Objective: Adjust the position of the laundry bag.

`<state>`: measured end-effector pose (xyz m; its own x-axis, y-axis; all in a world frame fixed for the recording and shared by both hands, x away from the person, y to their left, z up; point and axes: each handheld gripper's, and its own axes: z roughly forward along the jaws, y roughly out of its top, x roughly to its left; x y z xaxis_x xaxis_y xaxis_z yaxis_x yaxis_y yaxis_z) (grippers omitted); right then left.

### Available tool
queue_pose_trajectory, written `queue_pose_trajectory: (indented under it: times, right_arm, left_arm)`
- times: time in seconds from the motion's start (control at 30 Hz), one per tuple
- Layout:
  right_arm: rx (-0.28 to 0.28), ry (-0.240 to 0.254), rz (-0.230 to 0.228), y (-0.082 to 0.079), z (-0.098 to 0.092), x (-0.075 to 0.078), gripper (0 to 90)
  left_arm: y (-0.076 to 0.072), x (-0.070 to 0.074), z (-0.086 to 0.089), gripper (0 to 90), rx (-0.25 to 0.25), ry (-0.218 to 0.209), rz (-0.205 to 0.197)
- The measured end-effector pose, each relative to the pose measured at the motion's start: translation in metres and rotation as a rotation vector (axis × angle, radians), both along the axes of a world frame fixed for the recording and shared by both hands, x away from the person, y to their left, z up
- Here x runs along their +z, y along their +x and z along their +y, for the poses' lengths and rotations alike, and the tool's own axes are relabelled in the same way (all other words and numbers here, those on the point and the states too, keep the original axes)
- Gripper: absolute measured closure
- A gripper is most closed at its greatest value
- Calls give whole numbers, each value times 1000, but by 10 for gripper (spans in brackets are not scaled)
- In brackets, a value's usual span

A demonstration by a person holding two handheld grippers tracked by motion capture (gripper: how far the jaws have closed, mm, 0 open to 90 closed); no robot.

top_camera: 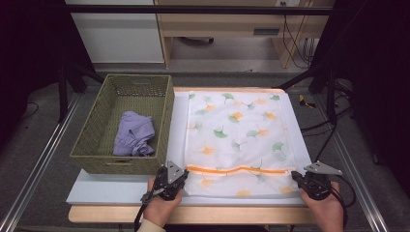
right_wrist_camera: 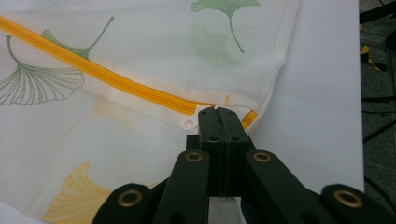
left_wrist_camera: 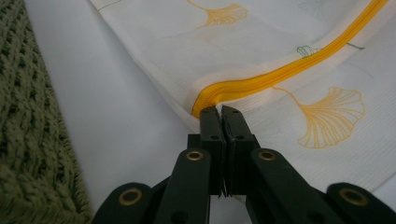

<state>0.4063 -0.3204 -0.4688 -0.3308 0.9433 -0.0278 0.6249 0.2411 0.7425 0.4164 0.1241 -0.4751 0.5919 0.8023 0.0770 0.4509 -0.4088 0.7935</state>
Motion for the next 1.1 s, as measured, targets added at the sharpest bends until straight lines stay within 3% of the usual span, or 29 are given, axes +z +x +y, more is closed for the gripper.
queue_pose_trajectory:
  times: [0.57,0.8,1.1]
  right_arm:
    - [34,25,5,-1,6,2,900]
    - [34,22,9,1,8,1,900]
    - [33,34,13,2,8,0,900]
  left_arm:
    - [-5,-2,6,883,7,26,18]
    - [-8,0,8,883,12,11,18]
    - [-7,-2,9,882,24,29,29]
